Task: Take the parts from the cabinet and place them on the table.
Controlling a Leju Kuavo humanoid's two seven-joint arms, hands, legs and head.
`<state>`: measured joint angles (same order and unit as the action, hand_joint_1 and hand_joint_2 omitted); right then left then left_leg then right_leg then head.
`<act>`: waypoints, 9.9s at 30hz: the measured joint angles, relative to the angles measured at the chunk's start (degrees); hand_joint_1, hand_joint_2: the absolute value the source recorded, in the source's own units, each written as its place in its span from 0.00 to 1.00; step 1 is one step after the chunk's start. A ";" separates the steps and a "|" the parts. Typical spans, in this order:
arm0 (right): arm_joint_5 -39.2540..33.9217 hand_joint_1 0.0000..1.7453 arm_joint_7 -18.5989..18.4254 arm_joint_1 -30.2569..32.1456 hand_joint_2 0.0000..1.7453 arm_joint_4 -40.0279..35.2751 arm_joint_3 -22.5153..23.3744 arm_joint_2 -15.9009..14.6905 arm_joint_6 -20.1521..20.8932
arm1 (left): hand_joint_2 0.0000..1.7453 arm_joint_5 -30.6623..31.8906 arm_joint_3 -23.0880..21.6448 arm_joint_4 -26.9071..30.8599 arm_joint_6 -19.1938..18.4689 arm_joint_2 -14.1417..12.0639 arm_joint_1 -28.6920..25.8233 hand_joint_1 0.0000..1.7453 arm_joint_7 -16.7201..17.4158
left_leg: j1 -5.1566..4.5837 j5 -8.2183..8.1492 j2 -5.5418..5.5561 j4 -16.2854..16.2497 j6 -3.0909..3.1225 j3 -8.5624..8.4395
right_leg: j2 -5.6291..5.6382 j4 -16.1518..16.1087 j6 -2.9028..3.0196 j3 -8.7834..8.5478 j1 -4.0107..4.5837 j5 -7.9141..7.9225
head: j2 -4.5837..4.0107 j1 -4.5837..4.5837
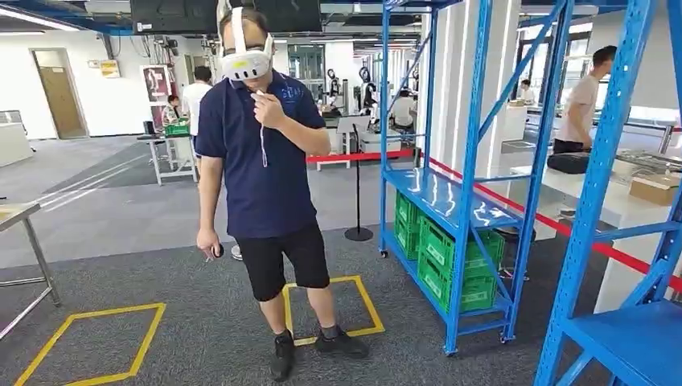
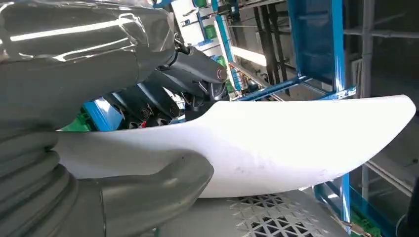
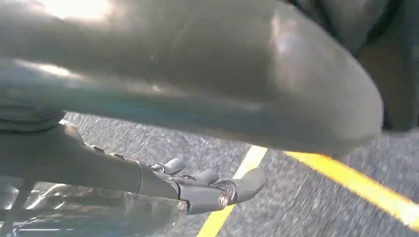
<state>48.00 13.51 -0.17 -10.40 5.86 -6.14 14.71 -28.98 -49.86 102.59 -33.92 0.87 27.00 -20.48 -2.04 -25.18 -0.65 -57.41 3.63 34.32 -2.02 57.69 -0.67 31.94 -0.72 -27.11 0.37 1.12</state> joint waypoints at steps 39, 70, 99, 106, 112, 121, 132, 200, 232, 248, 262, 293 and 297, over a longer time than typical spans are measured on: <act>0.18 0.00 0.26 1.37 0.00 0.13 0.02 -0.70 -0.13 | 1.00 -0.44 0.00 0.72 -0.92 0.57 -0.54 1.00 0.92 | 1.25 1.12 5.15 1.79 -0.06 -2.24 | 2.07 10.23 -2.20 5.63 -1.23 -2.58 | 0.02 -0.42; -0.02 0.00 -0.41 2.03 0.00 0.77 -0.04 -0.26 1.38 | 1.00 1.40 6.93 1.27 -13.31 -3.69 -7.52 1.00 -4.48 | 1.27 0.50 5.78 1.00 -0.25 -1.92 | 2.08 11.11 -2.35 6.33 -1.03 -2.75 | 0.02 -0.48; -0.17 0.00 -0.52 2.13 0.00 1.16 0.04 0.17 1.90 | 1.00 2.91 9.33 2.12 -13.94 -3.87 -9.13 1.00 -4.09 | 0.94 1.07 3.62 1.79 0.72 -1.96 | 1.91 17.12 -1.33 7.98 -0.55 -7.04 | 0.02 -0.31; -0.20 0.00 -0.72 1.45 0.00 1.33 0.07 0.13 1.90 | 1.00 3.02 9.60 2.17 -14.01 -4.07 -9.37 1.00 -4.20 | 1.61 -0.74 8.19 -0.57 -1.82 -1.16 | 4.42 0.68 -1.67 1.72 -1.24 1.02 | 0.02 -0.42; -0.19 0.00 -0.94 1.67 0.00 1.33 0.06 0.28 2.08 | 1.00 3.13 9.81 2.25 -14.16 -4.35 -9.46 1.00 -4.35 | 2.15 -7.74 1.24 -15.20 -3.26 6.31 | 0.82 0.43 0.52 0.60 -1.15 0.06 | 0.02 0.11; -1.29 0.00 -2.27 1.26 0.00 1.33 0.48 0.72 1.79 | 1.00 3.32 9.86 2.28 -14.03 -4.48 -9.49 1.00 -4.35 | 0.74 -0.20 -2.70 -1.51 -1.11 0.51 | -4.53 0.34 -0.25 -1.21 -0.14 -1.73 | 0.02 0.02; -1.40 0.00 -2.71 2.02 0.00 1.18 1.11 0.33 1.70 | 1.00 3.30 9.57 2.06 -14.32 -4.15 -9.50 1.00 -4.59 | 2.07 0.03 3.99 0.82 -0.93 -2.07 | 2.19 6.82 -3.31 4.37 -1.40 -1.34 | 0.02 -0.22; -1.88 0.00 -2.32 1.72 0.00 1.29 2.43 -0.13 -0.74 | 1.00 6.86 9.77 3.89 -14.05 -4.94 -9.35 1.00 -6.08 | 1.62 -2.26 1.29 0.13 -2.44 -3.14 | 1.92 -0.36 -0.23 1.74 -1.26 2.16 | 0.00 -0.31; -2.25 0.00 -1.99 1.76 0.00 1.29 2.75 -0.02 -0.72 | 1.00 7.21 9.62 4.07 -14.05 -5.29 -9.11 1.00 -6.21 | 1.67 -3.81 0.81 -2.89 -3.00 -1.37 | 2.19 0.45 0.14 1.40 -1.23 1.08 | -0.02 -0.09; -2.08 0.00 -1.97 1.60 0.00 1.27 2.75 0.35 -0.72 | 1.00 6.93 9.81 4.24 -13.92 -5.22 -9.04 1.00 -6.23 | 1.34 -0.51 0.38 1.96 -0.30 -3.41 | 2.02 4.93 -0.47 2.93 -0.33 -1.74 | -0.02 -0.07; -2.05 0.00 -2.30 1.79 0.00 1.29 2.75 0.24 -1.01 | 1.00 6.97 9.84 4.11 -13.51 -5.07 -9.35 1.00 -6.21 | 1.49 -5.72 0.73 -0.84 -2.79 -5.09 | 2.25 0.30 -0.03 2.09 -1.25 1.49 | 0.02 -0.37; -1.70 0.00 -2.03 1.94 0.00 1.36 2.73 -0.13 -0.81 | 1.00 6.95 10.10 4.48 -13.31 -5.12 -9.97 1.00 -6.23 | 1.21 -4.59 0.92 -4.60 -2.50 -4.73 | 2.09 -0.62 0.64 1.64 -1.24 2.52 | 0.02 -0.29; -1.71 0.00 -2.12 1.95 0.00 1.36 2.73 -0.11 -0.83 | 1.00 6.95 10.10 4.48 -13.31 -5.24 -10.12 1.00 -6.25 | 2.08 -11.00 0.92 -18.66 -3.70 6.11 | 2.43 -0.66 0.80 0.01 -1.22 0.69 | 0.04 -0.07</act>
<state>46.29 11.39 1.79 -9.05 8.59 -6.25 13.88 -22.03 -39.76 107.08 -47.23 -4.37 16.88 -26.73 0.04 -36.18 0.27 -76.08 -0.07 40.44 0.41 57.03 0.13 31.95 -1.95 -26.42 0.41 1.05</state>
